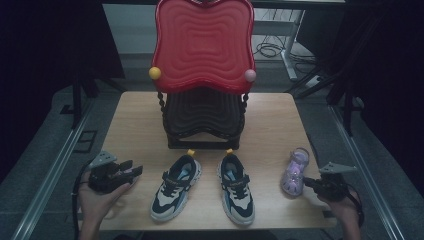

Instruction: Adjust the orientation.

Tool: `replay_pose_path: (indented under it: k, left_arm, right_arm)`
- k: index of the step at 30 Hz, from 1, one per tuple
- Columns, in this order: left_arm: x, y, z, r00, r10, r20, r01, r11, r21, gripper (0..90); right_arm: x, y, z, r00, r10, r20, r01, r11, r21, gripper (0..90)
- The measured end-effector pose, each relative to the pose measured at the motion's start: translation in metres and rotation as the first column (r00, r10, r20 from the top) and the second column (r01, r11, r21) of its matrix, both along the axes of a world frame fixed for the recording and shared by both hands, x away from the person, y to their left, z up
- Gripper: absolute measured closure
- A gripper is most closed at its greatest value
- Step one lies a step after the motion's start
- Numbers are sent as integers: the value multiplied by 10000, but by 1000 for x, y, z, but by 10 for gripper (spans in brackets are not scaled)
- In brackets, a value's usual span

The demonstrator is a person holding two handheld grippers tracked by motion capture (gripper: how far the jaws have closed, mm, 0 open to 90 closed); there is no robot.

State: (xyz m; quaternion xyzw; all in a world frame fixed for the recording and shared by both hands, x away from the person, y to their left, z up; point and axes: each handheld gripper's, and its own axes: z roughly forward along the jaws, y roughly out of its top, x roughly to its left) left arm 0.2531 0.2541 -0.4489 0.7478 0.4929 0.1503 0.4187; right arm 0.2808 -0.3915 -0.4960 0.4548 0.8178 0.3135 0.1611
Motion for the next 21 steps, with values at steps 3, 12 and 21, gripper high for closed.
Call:
replay_pose_path:
  k: [3,12,21]
  left_arm:
    - [0,0,-1,10000,-9,-27,9,10000,21,512]
    - [1,-1,-3,9999,-51,-131,52,10000,32,510]
    - [1,2,-4,9999,-7,-149,7,10000,9,508]
  right_arm:
    - [-1,7,2,9997,199,-117,-198,9998,80,900]
    - [0,29,3,9954,908,-318,-907,9959,41,900]
    - [2,55,5,9957,905,-190,-912,9949,-434,900]
